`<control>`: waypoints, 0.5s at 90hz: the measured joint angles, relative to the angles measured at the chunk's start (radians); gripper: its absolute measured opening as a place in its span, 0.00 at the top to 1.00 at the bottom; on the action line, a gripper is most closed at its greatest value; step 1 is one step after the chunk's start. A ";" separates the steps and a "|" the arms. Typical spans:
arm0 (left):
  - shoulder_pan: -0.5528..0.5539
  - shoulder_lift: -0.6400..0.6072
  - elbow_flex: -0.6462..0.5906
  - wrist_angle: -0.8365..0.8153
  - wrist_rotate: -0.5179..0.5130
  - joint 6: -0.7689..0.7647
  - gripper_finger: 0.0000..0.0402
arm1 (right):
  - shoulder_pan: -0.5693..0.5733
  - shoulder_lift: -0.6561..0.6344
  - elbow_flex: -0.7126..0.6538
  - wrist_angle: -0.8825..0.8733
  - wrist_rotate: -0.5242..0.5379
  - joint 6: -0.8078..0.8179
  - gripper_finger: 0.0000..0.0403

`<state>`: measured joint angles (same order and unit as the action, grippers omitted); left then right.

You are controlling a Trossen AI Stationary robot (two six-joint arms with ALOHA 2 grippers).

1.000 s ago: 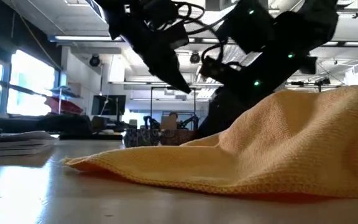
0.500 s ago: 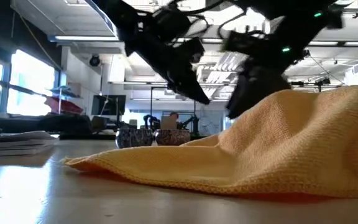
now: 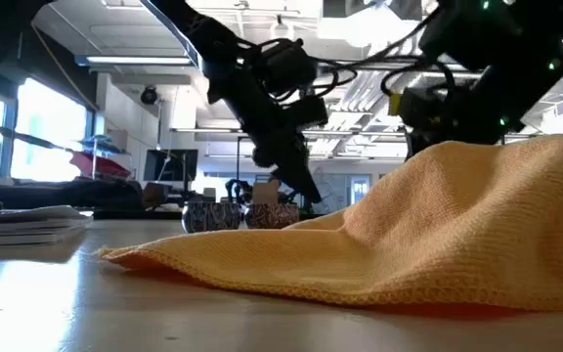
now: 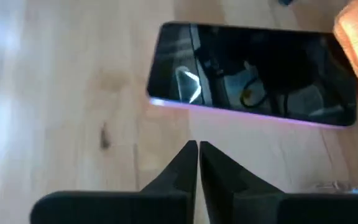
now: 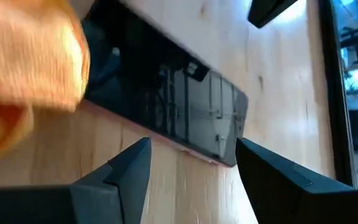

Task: Apply microfiber cloth
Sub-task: Spray the cellphone

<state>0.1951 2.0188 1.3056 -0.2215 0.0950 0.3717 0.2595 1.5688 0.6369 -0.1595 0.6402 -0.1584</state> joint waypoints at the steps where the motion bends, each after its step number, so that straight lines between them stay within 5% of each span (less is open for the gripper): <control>1: 0.000 0.004 0.000 0.002 0.002 -0.003 1.00 | 0.000 0.003 0.000 0.001 0.000 -0.002 0.49; 45: -0.031 0.106 0.004 0.096 0.038 -0.035 1.00 | -0.011 0.134 0.001 0.206 0.039 -0.108 0.49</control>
<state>0.1643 2.1250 1.3098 -0.1252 0.1332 0.3369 0.2490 1.7029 0.6383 0.0464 0.6790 -0.2667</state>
